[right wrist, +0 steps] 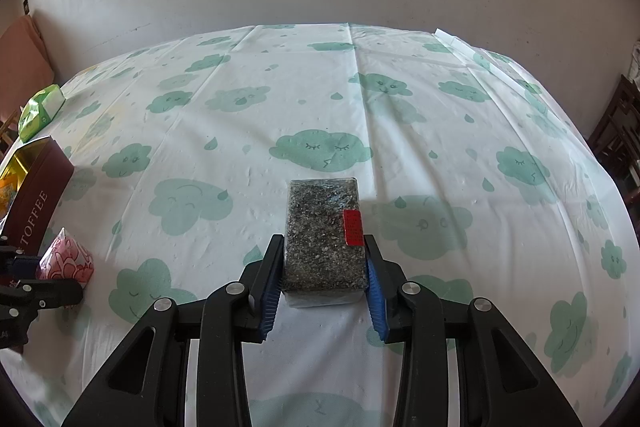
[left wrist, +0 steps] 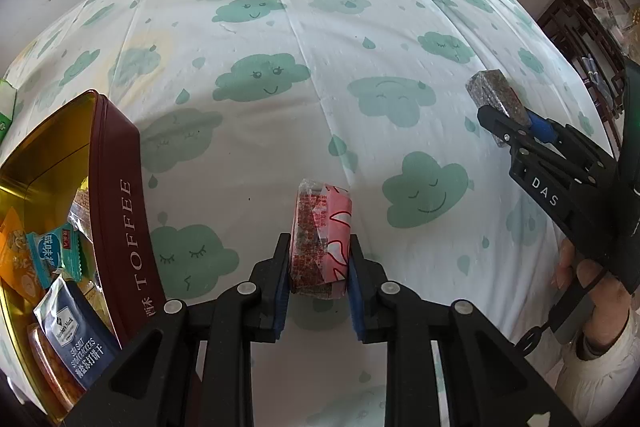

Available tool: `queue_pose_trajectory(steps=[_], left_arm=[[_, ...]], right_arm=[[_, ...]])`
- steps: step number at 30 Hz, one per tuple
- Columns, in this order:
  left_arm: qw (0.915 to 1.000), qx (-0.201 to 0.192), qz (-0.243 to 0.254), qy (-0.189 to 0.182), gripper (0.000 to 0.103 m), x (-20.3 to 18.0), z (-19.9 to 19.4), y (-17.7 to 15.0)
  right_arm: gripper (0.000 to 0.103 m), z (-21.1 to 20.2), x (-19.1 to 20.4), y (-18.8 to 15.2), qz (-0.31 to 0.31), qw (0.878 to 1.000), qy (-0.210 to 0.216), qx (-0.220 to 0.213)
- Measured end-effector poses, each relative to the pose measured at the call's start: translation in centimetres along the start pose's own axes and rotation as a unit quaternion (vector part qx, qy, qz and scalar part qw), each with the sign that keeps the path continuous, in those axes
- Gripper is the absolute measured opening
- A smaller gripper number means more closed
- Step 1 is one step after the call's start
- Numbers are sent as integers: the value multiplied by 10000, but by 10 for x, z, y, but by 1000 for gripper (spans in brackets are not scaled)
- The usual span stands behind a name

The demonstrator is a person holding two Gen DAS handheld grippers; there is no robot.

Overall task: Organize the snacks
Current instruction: 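Carry the pink packet into the gold tin and open the left tool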

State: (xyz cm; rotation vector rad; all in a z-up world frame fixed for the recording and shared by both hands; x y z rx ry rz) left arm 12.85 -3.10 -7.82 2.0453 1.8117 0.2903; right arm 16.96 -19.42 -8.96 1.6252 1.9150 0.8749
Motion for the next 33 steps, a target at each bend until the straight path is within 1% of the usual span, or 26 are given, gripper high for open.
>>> queue_pose_trajectory(steps=[10, 19, 24, 28, 33], left_arm=[[10000, -39, -15, -5, 20, 2, -2, -1], [9996, -267, 19, 82, 20, 0, -21, -5], [9986, -504, -4, 154, 20, 3, -41, -5], [9954, -839, 59, 452, 20, 9, -62, -7], [9923, -1093, -164, 559, 20, 31, -88, -11]], right_arm=[[39, 0, 0, 0, 0, 10000, 3, 0], [39, 0, -1, 0, -3, 10000, 4, 0], [39, 0, 0, 0, -5, 10000, 3, 0], [39, 0, -1, 0, -7, 10000, 3, 0], [39, 0, 0, 0, -6, 10000, 5, 0]])
Point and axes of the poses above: each gripper's, at about its wrist camera, not at the fingertips, and z roughly the way its jaws point, x to its left, y to its top, the point moved 3 cm from there along z, roughly the way its jaws point, and after that the axes turned 8 degrees about -x, right-handed, at the moved point
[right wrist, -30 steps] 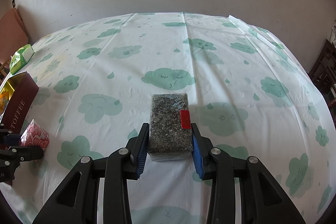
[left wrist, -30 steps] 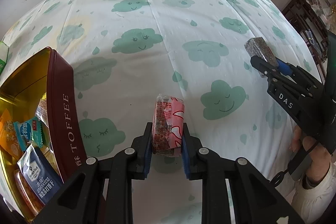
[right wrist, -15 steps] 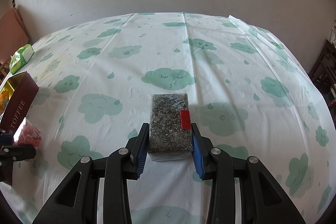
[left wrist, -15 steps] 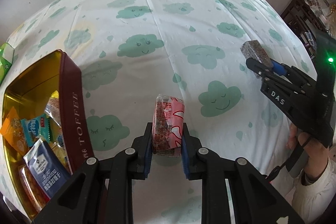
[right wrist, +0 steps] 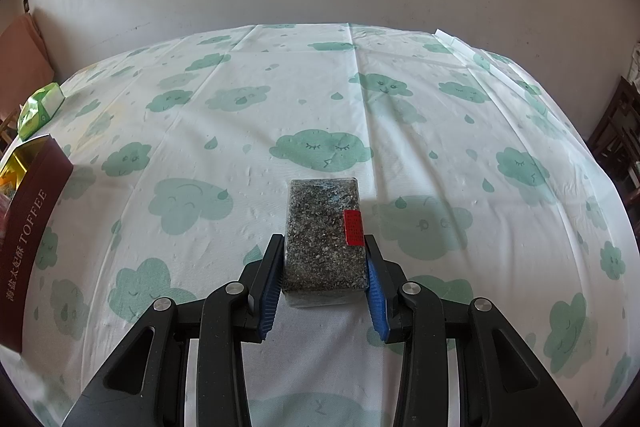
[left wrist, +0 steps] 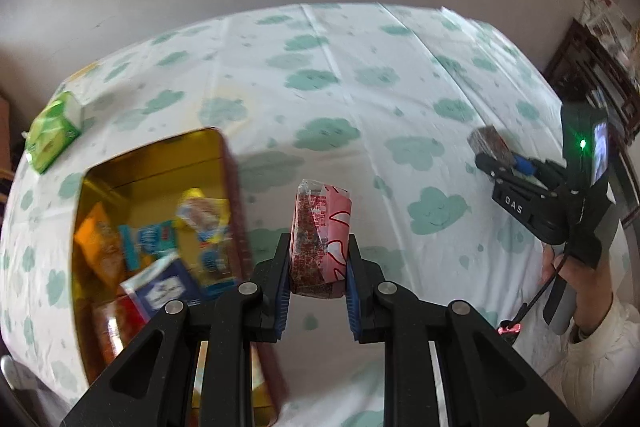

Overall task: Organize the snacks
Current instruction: 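Carry the pink packet into the gold tin and open the left tool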

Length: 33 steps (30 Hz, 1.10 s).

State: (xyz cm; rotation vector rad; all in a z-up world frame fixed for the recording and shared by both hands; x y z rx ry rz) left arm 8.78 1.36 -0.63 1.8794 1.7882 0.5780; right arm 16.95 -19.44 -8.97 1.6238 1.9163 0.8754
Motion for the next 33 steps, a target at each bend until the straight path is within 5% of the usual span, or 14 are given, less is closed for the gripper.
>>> queue_pose_trajectory(steps=[10, 16, 33], left_arm=[[9954, -368, -690, 559, 20, 87, -50, -1], [9906, -179, -1074, 829, 20, 129, -55, -21], [9880, 572, -1325, 553, 20, 119, -15, -75]], right_arm=[[39, 0, 0, 0, -2, 10000, 1, 0], [39, 0, 0, 0, -5, 10000, 1, 0], [39, 0, 0, 0, -9, 10000, 1, 0]])
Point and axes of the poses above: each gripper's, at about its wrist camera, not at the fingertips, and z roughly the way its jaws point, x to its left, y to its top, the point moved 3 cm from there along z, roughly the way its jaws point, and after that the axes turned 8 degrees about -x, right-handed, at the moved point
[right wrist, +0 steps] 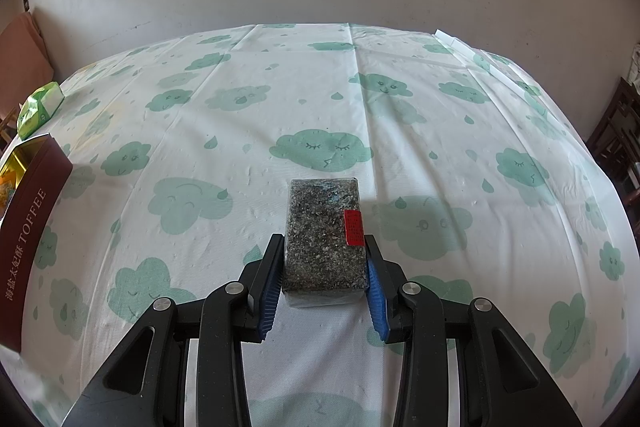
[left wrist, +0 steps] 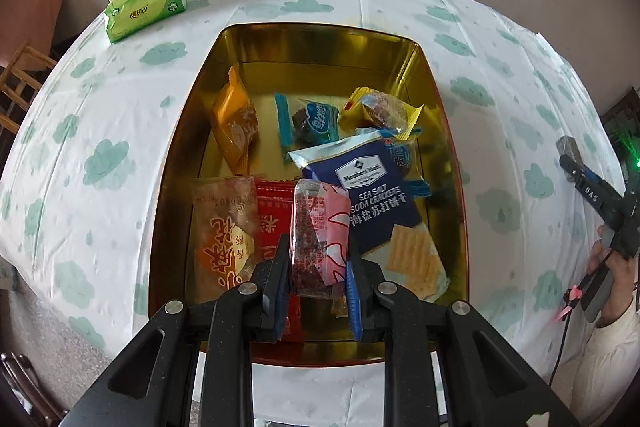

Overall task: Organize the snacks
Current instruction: 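Carry the pink packet into the gold tin and open the left tool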

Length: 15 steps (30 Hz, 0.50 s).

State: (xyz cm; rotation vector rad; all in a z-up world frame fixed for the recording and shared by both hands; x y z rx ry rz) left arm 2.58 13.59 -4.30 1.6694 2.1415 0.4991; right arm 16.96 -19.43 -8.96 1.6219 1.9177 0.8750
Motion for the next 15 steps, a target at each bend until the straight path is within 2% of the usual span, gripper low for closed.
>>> queue_pose_trajectory(steps=[8, 15], left_arm=[[9996, 220, 15, 162, 20, 8, 12, -10], [9996, 205, 105, 177, 20, 7, 13, -14]], right_arm=[[39, 0, 0, 0, -4, 10000, -1, 1], [39, 0, 0, 0, -9, 10000, -4, 2]])
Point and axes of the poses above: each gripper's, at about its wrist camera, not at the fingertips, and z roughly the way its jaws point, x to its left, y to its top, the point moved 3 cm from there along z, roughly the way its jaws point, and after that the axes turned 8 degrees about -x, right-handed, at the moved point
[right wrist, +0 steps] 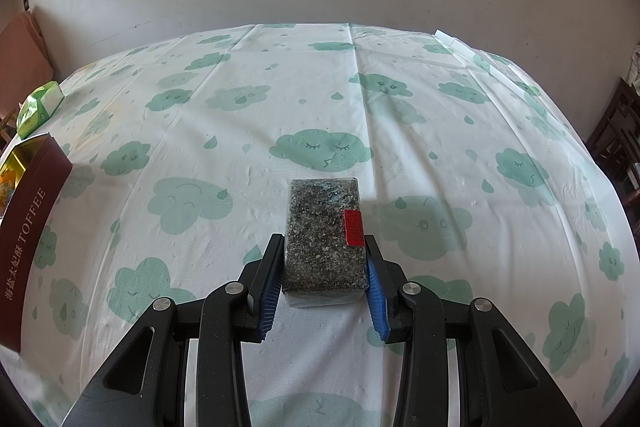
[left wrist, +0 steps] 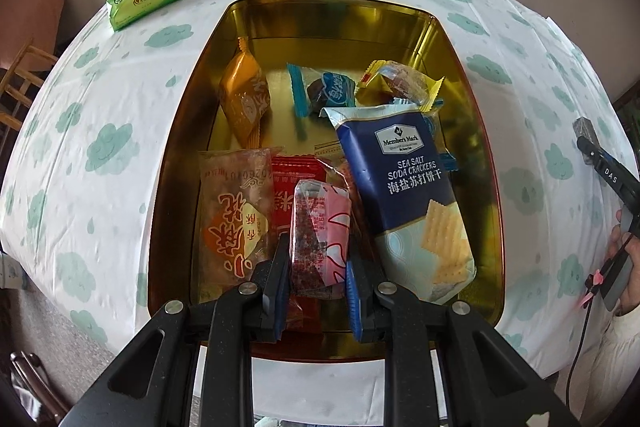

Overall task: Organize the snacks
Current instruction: 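Carry the pink packet into the gold tin and open the left tool, then carry the grey speckled block into the gold tin and open the right tool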

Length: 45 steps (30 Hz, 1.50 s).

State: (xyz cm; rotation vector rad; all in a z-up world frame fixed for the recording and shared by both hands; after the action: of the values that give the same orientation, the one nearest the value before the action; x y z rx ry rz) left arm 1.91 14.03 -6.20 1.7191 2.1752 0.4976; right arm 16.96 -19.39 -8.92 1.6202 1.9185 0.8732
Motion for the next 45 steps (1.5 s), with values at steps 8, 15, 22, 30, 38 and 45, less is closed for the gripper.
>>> queue_pose_trajectory(steps=[8, 15, 22, 30, 38, 45], left_arm=[[10000, 13, 52, 52, 23, -2, 1, 0], [9999, 22, 90, 56, 27, -4, 0, 0], [9997, -121, 151, 161, 39, -4, -6, 2], [9987, -476, 167, 65, 54, -2, -27, 8], [9960, -880, 109, 89, 62, 5, -46, 14], [9945, -1017, 192, 169, 70, 7, -50, 12]], right_arm=[[39, 0, 0, 0, -4, 10000, -1, 1], [40, 0, 0, 0, -7, 10000, 0, 1], [40, 0, 0, 0, -11, 10000, 1, 1], [41, 0, -1, 0, -15, 10000, -1, 2], [41, 0, 0, 0, -40, 10000, 0, 22], [41, 2, -7, 2, -22, 9999, -41, 166]])
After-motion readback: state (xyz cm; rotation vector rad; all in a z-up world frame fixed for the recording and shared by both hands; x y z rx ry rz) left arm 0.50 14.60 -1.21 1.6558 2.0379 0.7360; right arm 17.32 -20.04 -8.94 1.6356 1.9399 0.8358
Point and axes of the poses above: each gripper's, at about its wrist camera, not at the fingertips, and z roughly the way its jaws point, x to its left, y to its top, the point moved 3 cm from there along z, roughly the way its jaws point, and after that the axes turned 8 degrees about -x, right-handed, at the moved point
